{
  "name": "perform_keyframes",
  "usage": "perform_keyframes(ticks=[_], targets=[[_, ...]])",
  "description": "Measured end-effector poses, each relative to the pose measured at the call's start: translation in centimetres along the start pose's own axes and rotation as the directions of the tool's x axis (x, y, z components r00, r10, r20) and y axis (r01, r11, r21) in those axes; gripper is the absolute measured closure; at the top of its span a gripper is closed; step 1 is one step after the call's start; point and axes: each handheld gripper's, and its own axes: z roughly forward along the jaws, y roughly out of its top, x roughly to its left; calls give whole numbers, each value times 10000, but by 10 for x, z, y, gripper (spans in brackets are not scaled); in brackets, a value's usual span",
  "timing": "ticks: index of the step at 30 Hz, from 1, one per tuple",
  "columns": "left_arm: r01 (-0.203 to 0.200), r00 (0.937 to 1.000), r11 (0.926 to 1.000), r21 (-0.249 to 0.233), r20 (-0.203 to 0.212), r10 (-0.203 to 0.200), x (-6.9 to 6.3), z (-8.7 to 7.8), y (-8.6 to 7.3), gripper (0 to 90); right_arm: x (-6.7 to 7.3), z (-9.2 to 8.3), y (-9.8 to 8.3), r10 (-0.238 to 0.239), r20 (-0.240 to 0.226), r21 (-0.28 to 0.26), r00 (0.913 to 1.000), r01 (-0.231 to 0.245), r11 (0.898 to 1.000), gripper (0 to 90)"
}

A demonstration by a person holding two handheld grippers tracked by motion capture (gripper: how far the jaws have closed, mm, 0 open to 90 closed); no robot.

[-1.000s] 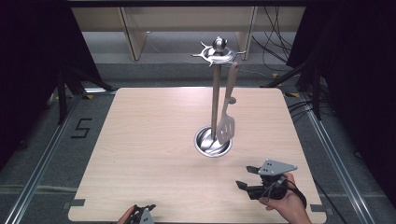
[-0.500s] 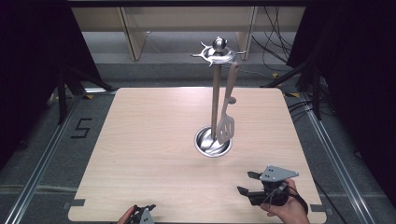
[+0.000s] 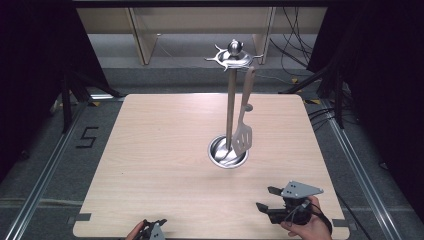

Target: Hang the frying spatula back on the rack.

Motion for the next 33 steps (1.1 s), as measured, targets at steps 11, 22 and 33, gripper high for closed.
perform_keyframes(ticks=[11, 22, 33], targets=[[-78, 9999, 10000, 13, -132, 78, 0, 0, 0, 156, 0, -4, -9, 70, 76, 76, 9999, -70, 9999, 301], [-37, 10000, 10000, 16, -66, 37, 0, 0, 0, 155, -1, -9, -15, -77, 290, -24, 9996, 78, 10000, 295], [-91, 10000, 10000, 40, -15, 91, -2, 1, 1, 155, -3, -12, -22, 402, 527, -243, 9978, -389, 9989, 165]])
